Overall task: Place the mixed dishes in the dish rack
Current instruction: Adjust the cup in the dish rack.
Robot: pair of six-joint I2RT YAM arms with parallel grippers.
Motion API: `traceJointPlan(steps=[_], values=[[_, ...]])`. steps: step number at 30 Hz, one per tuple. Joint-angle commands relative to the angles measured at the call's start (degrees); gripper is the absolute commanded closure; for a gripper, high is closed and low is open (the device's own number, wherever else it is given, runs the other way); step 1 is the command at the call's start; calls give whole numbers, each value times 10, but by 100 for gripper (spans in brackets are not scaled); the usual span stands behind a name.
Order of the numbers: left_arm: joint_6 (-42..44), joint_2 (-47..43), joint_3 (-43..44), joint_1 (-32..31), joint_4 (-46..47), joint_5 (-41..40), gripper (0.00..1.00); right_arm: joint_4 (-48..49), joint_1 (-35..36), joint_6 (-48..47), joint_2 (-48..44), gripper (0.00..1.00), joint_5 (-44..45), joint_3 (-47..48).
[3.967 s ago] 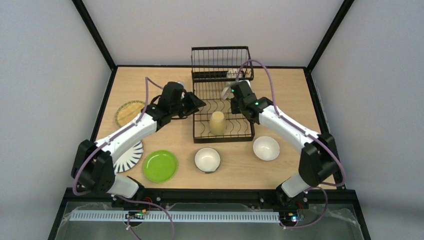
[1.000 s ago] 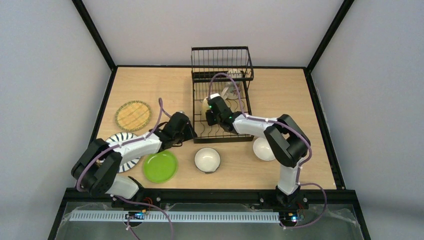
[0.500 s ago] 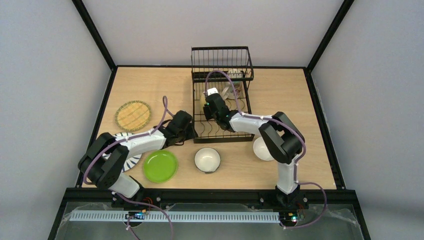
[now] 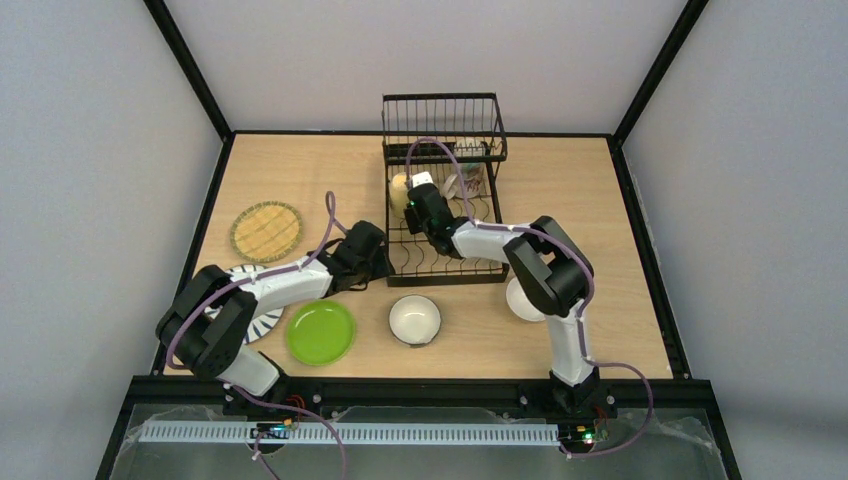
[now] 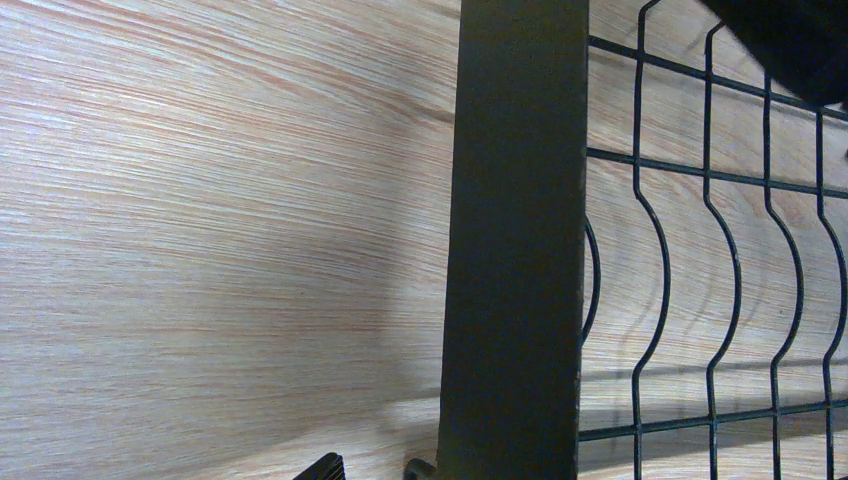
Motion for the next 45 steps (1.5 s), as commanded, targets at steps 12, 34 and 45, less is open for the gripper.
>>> traceJointPlan(steps=[12, 34, 45], values=[[2, -6, -6, -2, -57, -16, 1, 68, -22, -29, 40, 22, 35, 65], [-3, -35, -36, 23, -74, -15, 1, 67, -26, -25, 88, 22, 53, 123], [-11, -36, -33, 30, -66, -15, 1, 57, -26, -14, 69, 22, 50, 100]])
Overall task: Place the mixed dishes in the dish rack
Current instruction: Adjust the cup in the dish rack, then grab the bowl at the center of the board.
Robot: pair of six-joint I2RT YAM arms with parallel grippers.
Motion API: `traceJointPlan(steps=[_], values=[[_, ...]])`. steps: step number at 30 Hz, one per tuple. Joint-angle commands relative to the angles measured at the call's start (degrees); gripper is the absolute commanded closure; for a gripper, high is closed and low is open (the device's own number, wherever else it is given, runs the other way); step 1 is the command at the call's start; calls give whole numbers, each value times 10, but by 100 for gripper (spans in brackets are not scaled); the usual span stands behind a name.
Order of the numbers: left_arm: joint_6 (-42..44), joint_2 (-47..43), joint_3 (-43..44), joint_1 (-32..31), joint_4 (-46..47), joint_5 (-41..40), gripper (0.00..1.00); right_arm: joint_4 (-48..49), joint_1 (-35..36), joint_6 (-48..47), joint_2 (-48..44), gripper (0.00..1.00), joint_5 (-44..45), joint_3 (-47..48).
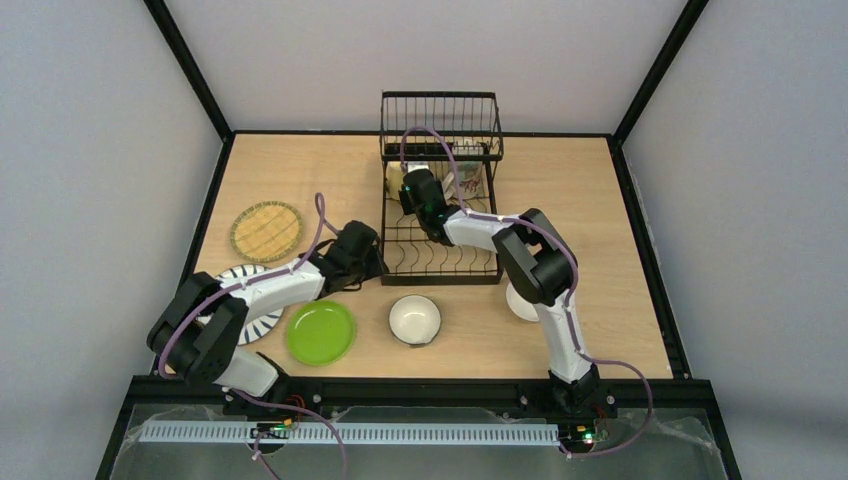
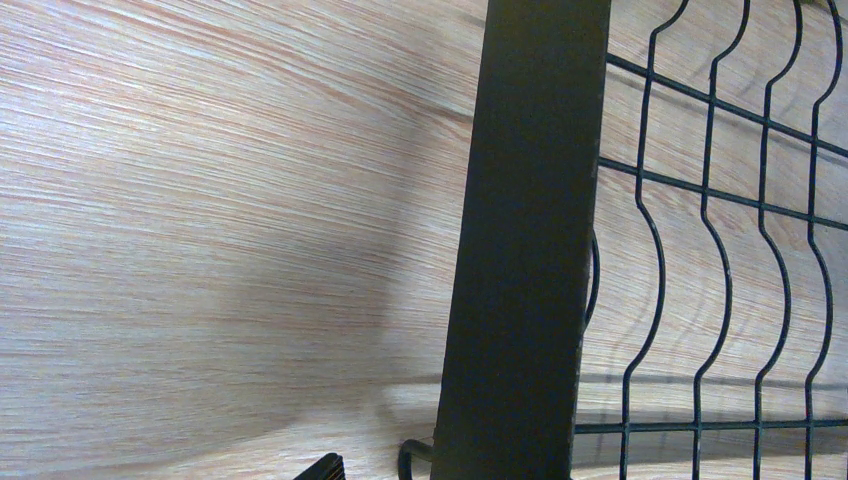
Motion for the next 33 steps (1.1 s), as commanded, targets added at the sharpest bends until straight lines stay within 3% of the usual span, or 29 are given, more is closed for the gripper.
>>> traceJointPlan(steps=[1, 18, 33], values=[[-3, -8, -16, 7, -56, -13, 1, 8, -5, 21, -12, 22, 11, -8], [-14, -72, -9, 6, -73, -21, 1, -51, 18, 40, -143, 22, 8, -114], [-19, -170, -24, 2, -98, -37, 1, -214, 45, 64, -353, 22, -2, -210]])
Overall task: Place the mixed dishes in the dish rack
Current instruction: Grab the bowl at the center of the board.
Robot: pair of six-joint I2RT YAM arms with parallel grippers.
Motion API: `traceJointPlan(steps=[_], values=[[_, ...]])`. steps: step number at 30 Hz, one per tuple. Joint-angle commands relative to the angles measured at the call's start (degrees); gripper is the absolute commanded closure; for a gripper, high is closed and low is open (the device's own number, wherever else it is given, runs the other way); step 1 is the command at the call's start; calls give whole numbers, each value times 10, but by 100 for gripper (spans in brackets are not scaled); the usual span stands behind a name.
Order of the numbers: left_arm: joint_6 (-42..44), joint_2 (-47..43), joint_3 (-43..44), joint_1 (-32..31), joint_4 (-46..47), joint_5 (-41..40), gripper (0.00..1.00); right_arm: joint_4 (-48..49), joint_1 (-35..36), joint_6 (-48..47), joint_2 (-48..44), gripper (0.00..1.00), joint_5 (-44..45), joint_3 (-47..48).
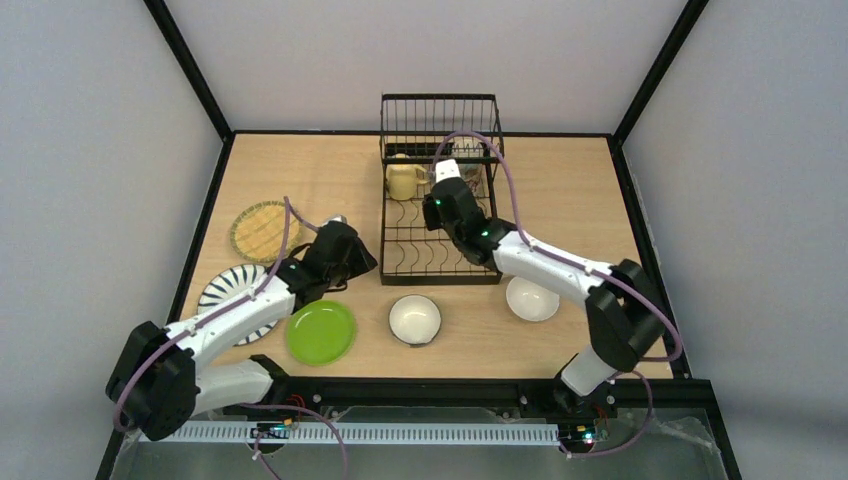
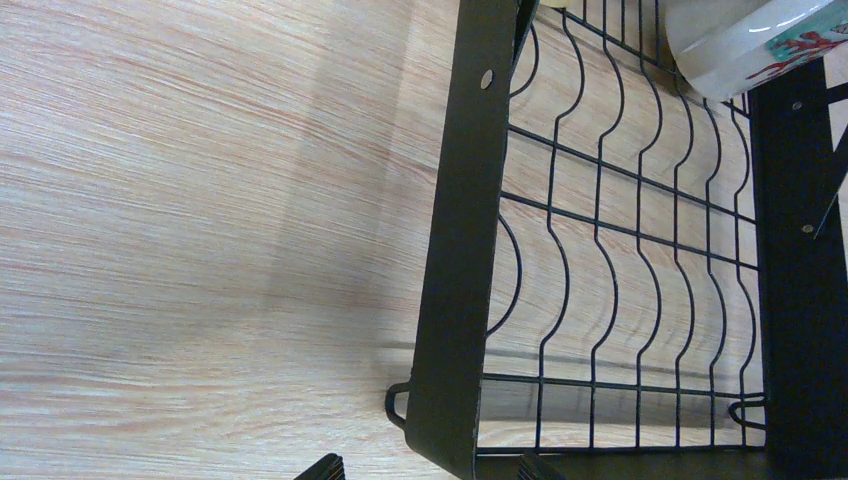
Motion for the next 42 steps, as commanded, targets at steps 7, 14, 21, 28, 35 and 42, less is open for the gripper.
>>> traceJointPlan(steps=[7, 14, 21, 28, 35, 42], values=[[2, -48, -9, -1, -34, -4, 1, -172, 9, 36, -100, 22, -67, -34], [14, -72, -2, -3, -75, 31, 1, -296, 45, 89, -148, 23, -141, -53], [21, -79, 3, -16, -107, 62, 1, -361, 82, 120, -159, 23, -202, -69], [18, -99, -11, -31, -129, 70, 1, -370, 114, 136, -154, 24, -232, -102], [11, -111, -29, -37, -128, 72, 1, -365, 126, 148, -147, 24, -228, -123], [10, -114, -33, -41, -128, 72, 1, -344, 134, 154, -124, 24, -226, -131]])
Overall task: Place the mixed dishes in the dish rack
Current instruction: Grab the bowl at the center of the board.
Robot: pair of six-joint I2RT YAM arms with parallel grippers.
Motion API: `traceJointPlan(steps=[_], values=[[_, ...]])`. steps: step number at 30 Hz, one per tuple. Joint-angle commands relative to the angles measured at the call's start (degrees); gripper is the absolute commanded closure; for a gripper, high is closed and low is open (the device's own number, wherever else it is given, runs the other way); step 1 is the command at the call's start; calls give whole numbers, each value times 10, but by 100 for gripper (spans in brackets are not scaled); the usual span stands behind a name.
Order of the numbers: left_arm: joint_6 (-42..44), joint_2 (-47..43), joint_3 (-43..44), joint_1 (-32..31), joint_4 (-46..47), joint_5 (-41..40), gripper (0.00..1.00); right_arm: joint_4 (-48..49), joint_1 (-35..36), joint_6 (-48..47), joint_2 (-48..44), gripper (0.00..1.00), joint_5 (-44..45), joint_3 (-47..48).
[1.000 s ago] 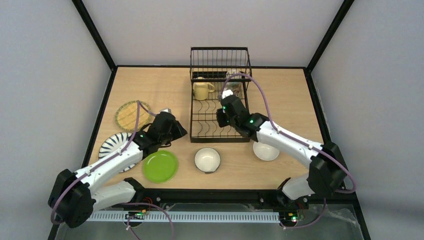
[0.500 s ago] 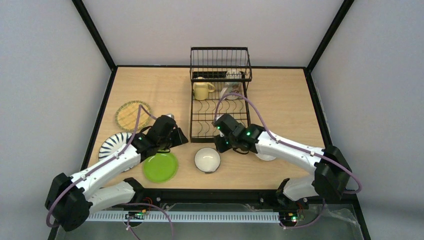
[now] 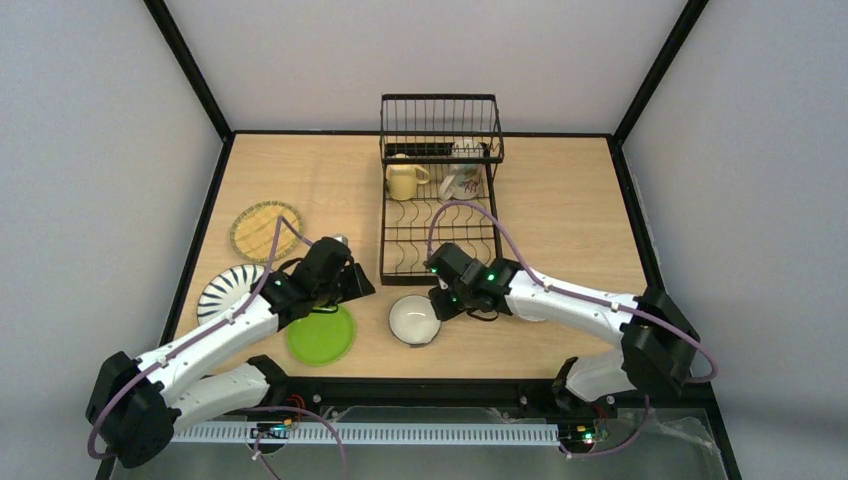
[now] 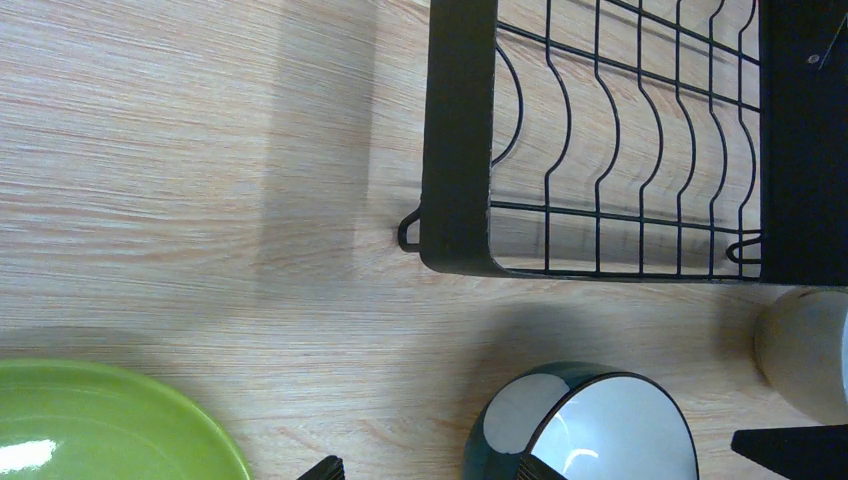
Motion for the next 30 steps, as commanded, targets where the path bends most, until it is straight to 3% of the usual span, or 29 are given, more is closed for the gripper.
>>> traceJointPlan(steps=[1, 8, 21, 30], values=[[-2, -9, -10, -4, -7, 5, 1, 10, 12, 12, 23, 24, -4, -10], [-2, -9, -18, -8, -6, 5, 1, 27, 19, 17, 46, 25, -3, -9], [-3, -6, -29, -11, 1, 8, 1, 50, 19, 32, 72, 49, -7, -30], [0, -2, -26, -10, 0, 9, 1, 59, 19, 44, 85, 87, -8, -29]])
